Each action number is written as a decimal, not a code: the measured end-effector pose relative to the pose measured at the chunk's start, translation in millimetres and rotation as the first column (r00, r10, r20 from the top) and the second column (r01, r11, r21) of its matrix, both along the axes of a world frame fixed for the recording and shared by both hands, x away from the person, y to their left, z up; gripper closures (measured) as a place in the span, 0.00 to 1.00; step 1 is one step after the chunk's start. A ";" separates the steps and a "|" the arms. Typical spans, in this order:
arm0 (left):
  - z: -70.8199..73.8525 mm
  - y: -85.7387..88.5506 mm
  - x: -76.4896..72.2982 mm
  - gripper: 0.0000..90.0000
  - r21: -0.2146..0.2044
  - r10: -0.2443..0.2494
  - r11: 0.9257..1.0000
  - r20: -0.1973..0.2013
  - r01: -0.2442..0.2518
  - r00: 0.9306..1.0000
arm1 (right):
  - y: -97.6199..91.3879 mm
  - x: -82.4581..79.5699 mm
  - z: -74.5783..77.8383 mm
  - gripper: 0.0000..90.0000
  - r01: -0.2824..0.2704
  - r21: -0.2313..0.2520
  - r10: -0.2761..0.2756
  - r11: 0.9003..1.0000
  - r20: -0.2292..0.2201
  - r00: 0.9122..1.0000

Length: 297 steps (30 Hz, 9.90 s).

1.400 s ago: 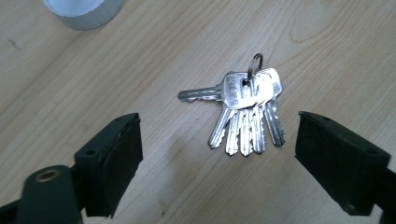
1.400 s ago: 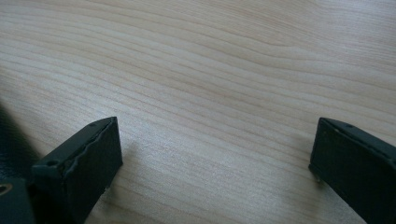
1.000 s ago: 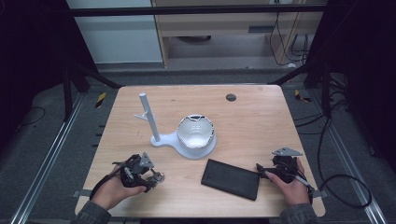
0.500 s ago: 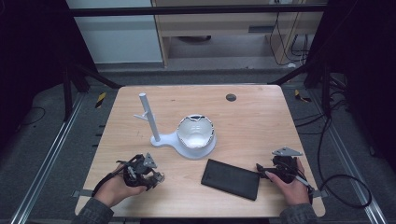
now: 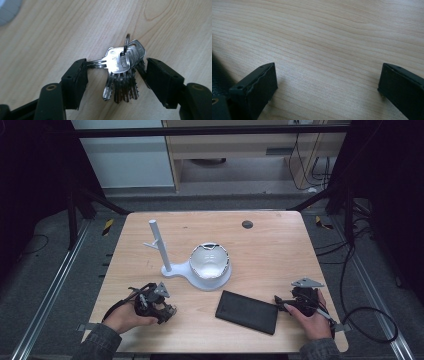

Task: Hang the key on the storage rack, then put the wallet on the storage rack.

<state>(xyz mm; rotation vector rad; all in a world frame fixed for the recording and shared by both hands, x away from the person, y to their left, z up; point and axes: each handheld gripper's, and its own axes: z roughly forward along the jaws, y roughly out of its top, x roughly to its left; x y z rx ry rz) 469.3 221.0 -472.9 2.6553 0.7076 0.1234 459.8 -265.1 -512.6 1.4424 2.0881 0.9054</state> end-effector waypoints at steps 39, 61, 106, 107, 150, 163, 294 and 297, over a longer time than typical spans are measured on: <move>5.6 -3.2 -5.6 0.92 0.078 0.075 0.994 0.029 -0.077 0.997 | -0.1 -0.4 -0.5 0.02 0.000 -0.010 0.000 1.000 0.005 1.000; 104.7 7.4 -6.0 1.00 0.053 0.088 0.994 0.136 -0.096 0.987 | 0.5 -1.2 0.1 0.02 0.004 -0.001 -0.004 1.000 -0.001 1.000; 212.5 20.8 28.3 1.00 0.000 0.172 0.984 0.235 -0.177 0.957 | 0.7 -0.8 -0.5 0.02 0.006 -0.012 -0.006 1.000 0.005 1.000; 212.6 20.6 29.7 1.00 0.000 0.173 0.984 0.235 -0.178 0.956 | 0.7 -0.8 -0.5 0.02 0.006 -0.013 -0.006 1.000 0.005 1.000; 199.1 17.9 61.1 1.00 -0.004 0.232 0.971 0.221 -0.237 0.947 | 1.6 -2.0 0.0 0.02 0.003 -0.001 -0.003 1.000 -0.001 1.000; 195.3 23.1 59.7 1.00 -0.039 0.240 0.971 0.216 -0.237 0.946 | 1.6 -2.0 0.0 0.02 0.003 -0.001 -0.003 1.000 -0.002 1.000; -5.9 -127.7 -9.1 0.98 -0.148 -0.196 0.968 0.054 0.202 0.979 | -7.3 -7.3 15.4 0.18 0.018 -0.002 -0.018 1.000 0.086 0.996; -5.8 -127.2 -8.8 0.98 -0.151 -0.195 0.968 0.053 0.201 0.979 | -6.2 -7.5 16.3 0.18 0.007 -0.003 -0.006 1.000 0.094 0.996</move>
